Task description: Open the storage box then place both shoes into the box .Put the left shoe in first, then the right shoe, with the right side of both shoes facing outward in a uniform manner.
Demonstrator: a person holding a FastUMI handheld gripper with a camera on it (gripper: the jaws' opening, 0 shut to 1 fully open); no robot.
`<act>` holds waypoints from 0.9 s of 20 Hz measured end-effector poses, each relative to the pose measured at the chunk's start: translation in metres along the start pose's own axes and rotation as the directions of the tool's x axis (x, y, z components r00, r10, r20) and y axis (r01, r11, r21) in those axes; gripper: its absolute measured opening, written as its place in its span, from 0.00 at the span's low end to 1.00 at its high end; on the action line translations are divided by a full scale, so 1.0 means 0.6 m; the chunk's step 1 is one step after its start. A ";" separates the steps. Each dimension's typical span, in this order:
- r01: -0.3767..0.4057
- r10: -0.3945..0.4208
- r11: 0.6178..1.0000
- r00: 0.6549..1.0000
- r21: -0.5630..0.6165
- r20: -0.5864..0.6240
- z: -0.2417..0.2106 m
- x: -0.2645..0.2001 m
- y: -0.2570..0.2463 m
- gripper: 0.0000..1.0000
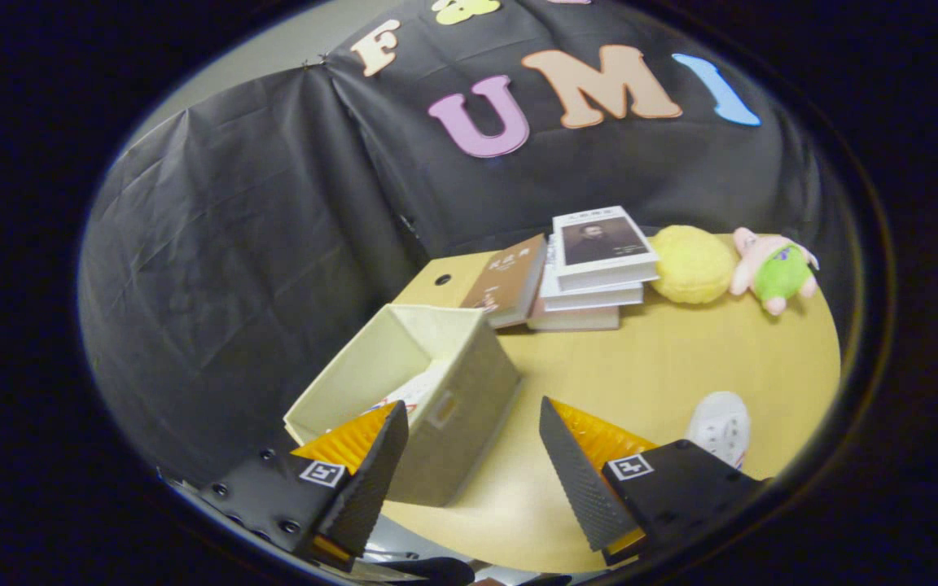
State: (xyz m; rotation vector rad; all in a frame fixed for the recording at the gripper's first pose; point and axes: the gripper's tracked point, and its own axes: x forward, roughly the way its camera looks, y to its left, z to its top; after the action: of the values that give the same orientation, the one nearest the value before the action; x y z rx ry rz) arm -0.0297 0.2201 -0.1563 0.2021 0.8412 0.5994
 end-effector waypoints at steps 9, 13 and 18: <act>0.222 -0.223 0.974 0.975 -0.031 -0.013 -0.033 -0.092 -0.254 1.00; 0.309 -0.313 0.949 0.948 -0.065 -0.051 -0.068 -0.116 -0.348 1.00; 0.341 -0.363 0.927 0.920 -0.154 -0.145 -0.127 -0.110 -0.423 1.00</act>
State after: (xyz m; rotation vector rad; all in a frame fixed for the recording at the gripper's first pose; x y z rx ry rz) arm -0.0150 -0.0302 -0.2651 -0.1194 0.9748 0.3298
